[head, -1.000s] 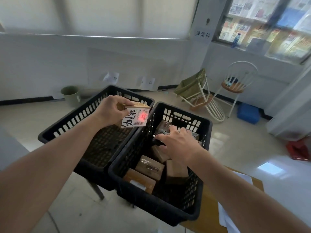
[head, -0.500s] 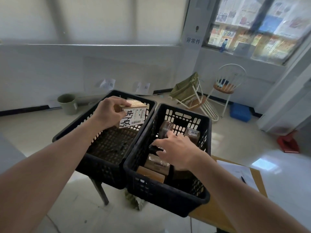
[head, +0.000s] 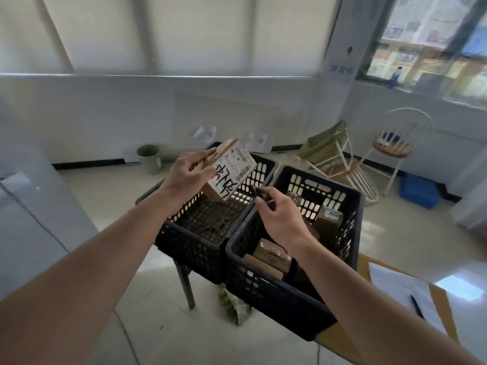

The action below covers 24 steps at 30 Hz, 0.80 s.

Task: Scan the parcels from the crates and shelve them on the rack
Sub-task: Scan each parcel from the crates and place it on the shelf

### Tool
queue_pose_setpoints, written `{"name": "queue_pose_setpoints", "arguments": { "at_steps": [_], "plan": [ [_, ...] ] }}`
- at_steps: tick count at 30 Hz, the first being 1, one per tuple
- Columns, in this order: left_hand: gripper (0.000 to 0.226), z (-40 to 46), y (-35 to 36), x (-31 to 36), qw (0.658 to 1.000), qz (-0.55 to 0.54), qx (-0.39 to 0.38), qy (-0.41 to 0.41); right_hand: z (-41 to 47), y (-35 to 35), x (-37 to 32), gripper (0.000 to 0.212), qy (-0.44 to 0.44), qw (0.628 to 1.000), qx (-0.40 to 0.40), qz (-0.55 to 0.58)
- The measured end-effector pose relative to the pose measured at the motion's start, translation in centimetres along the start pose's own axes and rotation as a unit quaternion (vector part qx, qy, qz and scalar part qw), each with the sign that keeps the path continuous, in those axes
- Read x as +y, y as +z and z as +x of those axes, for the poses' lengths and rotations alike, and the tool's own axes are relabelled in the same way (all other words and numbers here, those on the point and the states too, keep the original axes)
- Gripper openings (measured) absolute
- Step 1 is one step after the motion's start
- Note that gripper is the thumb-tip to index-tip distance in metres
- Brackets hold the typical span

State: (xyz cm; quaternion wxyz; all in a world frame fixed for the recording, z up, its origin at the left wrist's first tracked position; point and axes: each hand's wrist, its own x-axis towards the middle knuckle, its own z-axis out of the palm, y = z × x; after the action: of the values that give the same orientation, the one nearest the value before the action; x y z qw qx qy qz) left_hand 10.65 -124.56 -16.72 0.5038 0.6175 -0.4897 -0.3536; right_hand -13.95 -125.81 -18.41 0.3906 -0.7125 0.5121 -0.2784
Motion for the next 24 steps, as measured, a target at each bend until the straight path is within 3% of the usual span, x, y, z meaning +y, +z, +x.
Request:
{"name": "queue_pose_setpoints", "arguments": {
  "at_steps": [2,7,11,15,24],
  "plan": [
    [0.056,-2.4,-0.5,0.8,0.999,-0.046,-0.001,-0.019,0.5,0.9,-0.6,0.037,-0.005,0.997,0.014,0.076],
    [0.076,-8.7,-0.8,1.7,0.993,-0.067,0.063,-0.071,0.3,3.7,-2.6,0.043,-0.049,0.978,0.004,0.204],
    [0.079,-14.8,-1.1,2.2,0.988,-0.044,0.125,-0.081,-1.9,6.2,-4.4,0.045,-0.081,0.959,-0.062,0.264],
    [0.081,-21.5,-1.9,2.0,0.976,-0.026,0.207,-0.062,-6.1,9.0,-6.3,0.040,-0.104,0.912,-0.150,0.368],
    [0.076,-38.7,-7.7,1.7,0.913,0.059,0.400,-0.047,-18.3,16.6,-10.9,0.052,-0.165,0.860,-0.297,0.380]
  ]
}}
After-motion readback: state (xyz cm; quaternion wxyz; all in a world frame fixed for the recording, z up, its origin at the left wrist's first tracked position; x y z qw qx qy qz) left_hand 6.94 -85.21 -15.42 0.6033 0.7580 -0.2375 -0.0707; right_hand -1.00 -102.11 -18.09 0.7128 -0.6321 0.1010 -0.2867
